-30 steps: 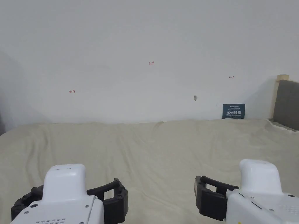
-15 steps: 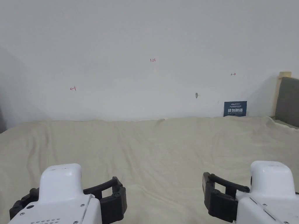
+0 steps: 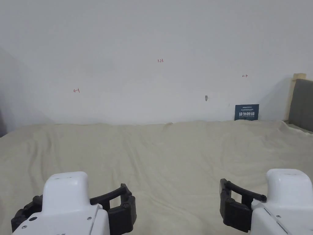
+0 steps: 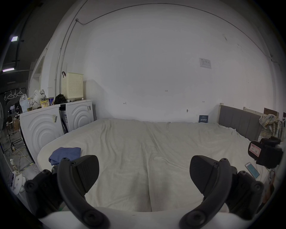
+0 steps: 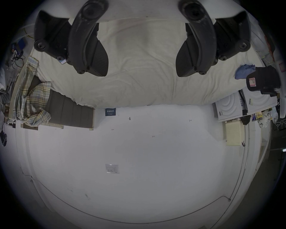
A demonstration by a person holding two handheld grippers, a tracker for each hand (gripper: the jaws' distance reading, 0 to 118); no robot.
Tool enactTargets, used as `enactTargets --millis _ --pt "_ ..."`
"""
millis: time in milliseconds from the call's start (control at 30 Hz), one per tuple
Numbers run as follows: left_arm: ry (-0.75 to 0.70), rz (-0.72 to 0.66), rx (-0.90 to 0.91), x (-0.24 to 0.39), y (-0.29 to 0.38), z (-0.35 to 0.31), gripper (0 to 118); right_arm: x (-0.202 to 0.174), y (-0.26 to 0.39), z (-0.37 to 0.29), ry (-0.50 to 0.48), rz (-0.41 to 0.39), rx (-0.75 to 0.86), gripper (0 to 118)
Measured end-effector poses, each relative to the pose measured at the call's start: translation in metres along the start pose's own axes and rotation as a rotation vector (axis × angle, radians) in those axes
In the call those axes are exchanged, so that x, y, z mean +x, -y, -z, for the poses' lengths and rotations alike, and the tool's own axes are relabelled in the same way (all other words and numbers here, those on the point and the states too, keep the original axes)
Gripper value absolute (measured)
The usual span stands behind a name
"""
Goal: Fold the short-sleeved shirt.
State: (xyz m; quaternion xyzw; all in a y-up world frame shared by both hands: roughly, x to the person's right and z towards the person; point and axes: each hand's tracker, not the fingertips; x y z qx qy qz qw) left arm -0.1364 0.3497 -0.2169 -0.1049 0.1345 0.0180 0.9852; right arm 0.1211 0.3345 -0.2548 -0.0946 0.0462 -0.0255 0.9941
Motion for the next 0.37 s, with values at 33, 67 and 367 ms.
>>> enactTargets --millis 33,67,367 --pt "-0.004 0.002 0.002 0.0007 0.0001 -0.0004 116 -0.0008 -0.0003 0.0001 0.009 -0.004 0.005 90" --pt "-0.008 0.002 0.008 0.0008 0.0003 -0.0011 116 -0.0011 -0.0005 0.0002 0.007 -0.012 0.007 90" --pt "0.008 -0.026 0.009 -0.0011 0.0014 -0.0018 116 -0.0036 0.0005 0.0004 -0.005 -0.022 0.001 90"
